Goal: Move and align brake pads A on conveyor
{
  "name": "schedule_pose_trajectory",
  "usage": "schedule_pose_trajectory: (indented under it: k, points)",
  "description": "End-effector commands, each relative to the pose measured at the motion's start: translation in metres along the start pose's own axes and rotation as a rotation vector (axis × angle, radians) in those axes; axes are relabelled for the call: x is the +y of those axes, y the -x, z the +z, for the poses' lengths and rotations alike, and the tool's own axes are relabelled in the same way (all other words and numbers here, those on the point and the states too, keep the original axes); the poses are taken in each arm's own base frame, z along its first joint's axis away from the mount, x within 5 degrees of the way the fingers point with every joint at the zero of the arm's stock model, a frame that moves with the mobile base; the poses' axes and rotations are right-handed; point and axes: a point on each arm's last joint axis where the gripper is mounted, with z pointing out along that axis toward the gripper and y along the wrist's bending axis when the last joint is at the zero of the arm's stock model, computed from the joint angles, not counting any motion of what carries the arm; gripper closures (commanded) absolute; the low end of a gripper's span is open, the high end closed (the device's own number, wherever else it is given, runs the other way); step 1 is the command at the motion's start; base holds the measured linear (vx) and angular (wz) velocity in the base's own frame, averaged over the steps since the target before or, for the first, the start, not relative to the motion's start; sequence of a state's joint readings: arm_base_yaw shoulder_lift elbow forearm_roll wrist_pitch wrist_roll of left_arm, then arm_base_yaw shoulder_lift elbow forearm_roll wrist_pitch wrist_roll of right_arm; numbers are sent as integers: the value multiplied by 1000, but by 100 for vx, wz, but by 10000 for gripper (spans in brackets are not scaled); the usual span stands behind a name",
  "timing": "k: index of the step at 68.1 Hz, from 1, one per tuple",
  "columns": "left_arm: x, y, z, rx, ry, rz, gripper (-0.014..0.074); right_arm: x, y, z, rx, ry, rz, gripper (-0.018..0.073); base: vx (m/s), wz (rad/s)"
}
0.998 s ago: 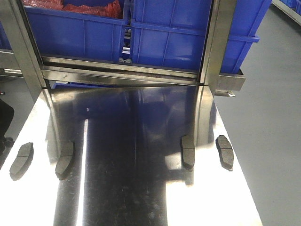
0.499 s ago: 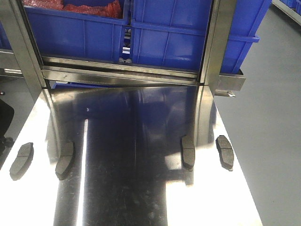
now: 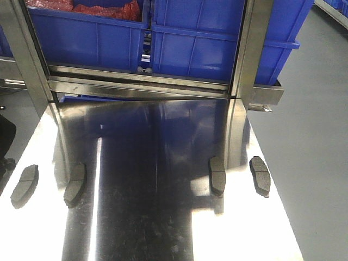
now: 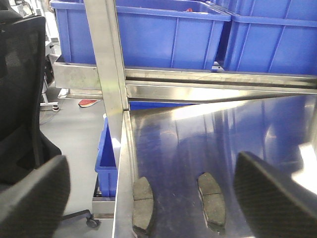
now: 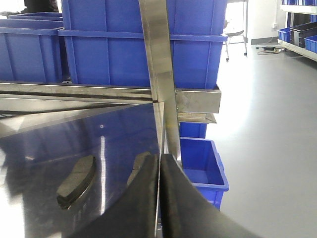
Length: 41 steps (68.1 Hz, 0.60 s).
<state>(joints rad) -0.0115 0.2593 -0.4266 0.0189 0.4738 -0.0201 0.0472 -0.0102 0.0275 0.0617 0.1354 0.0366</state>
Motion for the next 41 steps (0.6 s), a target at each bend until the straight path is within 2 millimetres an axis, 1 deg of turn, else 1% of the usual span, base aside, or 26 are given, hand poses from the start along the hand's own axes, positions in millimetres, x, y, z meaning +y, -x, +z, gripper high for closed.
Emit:
schedule_pose_trajectory:
  k: [1,10,18,29,36,40,41]
  points:
    - [-2,15,3,-55,-17,-36,38,-1,0,0,-69,-6,-7,568,0,0]
    - [-3,21,20,8,-28,-61,45,-1,0,0,-69,-6,-7,568,0,0]
    - [-3,35,47,101,-25,-56,45,-1,0,0,-69,-6,-7,568,0,0]
    - [-4,51,100,272,-21,-56,45,-1,0,0,-69,-6,-7,568,0,0]
    - [-4,54,136,388,-19,-57,45,-1,0,0,-69,-6,-7,568,0,0]
    - [-4,52,155,452,-17,-62,45,-1,0,0,-69,-6,-7,568,0,0]
    - [-4,52,163,472,-16,-65,45,-1,0,0,-69,-6,-7,568,0,0]
